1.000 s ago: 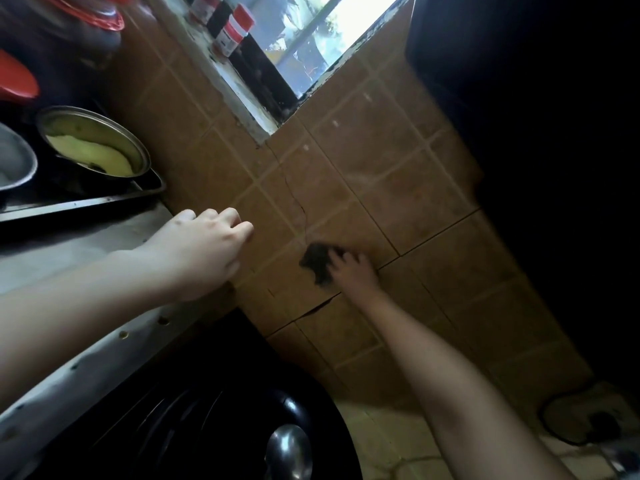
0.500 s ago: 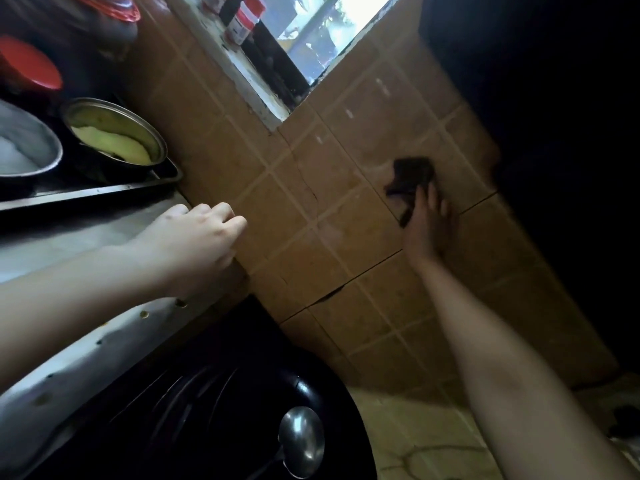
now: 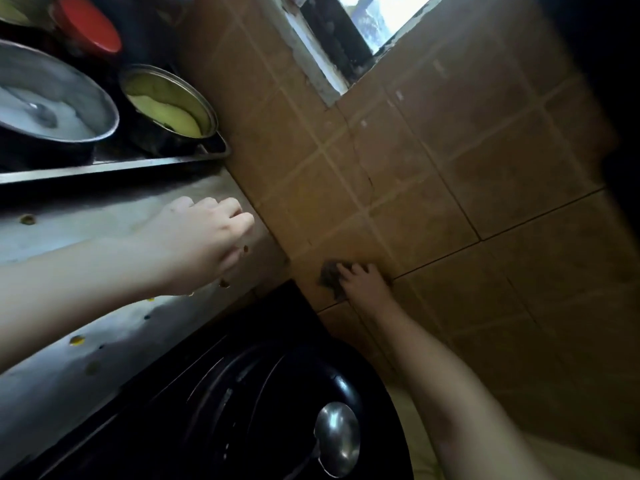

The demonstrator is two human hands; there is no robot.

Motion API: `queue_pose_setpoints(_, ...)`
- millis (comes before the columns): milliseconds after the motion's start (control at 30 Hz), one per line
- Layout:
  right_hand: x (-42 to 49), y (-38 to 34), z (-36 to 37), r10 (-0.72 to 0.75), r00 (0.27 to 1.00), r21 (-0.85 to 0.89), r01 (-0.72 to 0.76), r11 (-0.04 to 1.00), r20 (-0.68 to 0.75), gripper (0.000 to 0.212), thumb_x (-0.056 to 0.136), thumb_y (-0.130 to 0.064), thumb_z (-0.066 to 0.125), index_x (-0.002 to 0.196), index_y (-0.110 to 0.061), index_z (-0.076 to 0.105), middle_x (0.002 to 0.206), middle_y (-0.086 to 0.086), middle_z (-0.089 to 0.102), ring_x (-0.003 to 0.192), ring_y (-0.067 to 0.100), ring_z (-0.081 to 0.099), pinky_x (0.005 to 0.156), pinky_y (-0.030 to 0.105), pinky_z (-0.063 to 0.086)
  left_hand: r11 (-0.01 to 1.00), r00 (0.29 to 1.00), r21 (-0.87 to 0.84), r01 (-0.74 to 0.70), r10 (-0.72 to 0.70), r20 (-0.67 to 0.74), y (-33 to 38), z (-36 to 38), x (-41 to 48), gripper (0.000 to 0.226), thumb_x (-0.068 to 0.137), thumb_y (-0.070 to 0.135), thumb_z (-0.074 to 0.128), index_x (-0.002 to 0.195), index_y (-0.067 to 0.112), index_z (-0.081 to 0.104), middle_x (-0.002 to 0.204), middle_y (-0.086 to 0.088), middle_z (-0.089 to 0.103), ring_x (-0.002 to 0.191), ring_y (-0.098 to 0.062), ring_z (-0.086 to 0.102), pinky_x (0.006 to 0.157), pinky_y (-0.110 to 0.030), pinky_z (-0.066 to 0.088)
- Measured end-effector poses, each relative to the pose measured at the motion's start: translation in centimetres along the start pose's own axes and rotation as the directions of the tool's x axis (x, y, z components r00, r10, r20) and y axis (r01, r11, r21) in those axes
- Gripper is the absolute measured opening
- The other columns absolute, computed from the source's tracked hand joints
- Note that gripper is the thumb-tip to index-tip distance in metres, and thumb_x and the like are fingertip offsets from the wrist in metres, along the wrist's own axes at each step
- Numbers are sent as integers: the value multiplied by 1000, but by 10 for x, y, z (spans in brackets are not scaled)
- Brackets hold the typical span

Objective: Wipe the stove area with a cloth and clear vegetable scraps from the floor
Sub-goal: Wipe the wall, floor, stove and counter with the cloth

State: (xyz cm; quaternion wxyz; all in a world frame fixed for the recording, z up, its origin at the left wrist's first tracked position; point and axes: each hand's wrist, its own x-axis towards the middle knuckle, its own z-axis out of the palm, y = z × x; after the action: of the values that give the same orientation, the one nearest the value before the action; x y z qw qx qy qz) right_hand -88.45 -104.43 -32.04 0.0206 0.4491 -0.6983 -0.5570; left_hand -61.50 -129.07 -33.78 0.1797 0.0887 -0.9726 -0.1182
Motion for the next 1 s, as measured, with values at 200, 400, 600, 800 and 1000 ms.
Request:
queue_pose_setpoints(200,-18,5,15,-113,989,-18,115,993,100,42,97,-14,39,138,-13,41,159,8,12,131,31,31,100,43,29,996,999,-92,7,-2,49,-8,7,7,31,94,43,34,119,28,44,122,4,48,105,-17,53,86,-33,45)
queue_pose_setpoints(400,-20,47,-32,344,916,184,-309,933,-208,58,93,-12,48,147,-18,28,159,2,14,115,28,44,89,40,37,996,998,-63,-57,58,20,-12,-6,19,31,93,43,32,116,27,45,118,3,49,102,-19,54,81,-35,47)
queue_pose_setpoints(600,-46,90,-60,751,585,550,-535,641,-306,60,89,-12,59,144,-19,35,157,3,23,114,35,46,91,47,36,990,995,-101,-97,100,29,8,-11,17,29,95,40,34,119,27,44,121,3,48,106,-19,54,84,-34,45)
queue_pose_setpoints(800,-74,66,-23,587,791,392,-491,778,-175,57,93,-9,50,145,-24,32,159,-4,11,119,32,41,93,43,35,994,996,-95,-55,62,65,23,-19,3,30,96,41,34,122,29,42,125,4,45,110,-18,52,90,-34,44)
queue_pose_setpoints(1000,-111,22,64,268,963,300,-264,917,28,53,95,-14,42,143,-34,32,159,-10,12,129,25,34,97,37,31,997,998,-60,-54,55,28,57,-22,-7,30,97,41,33,124,30,39,127,4,44,112,-18,51,92,-33,42)
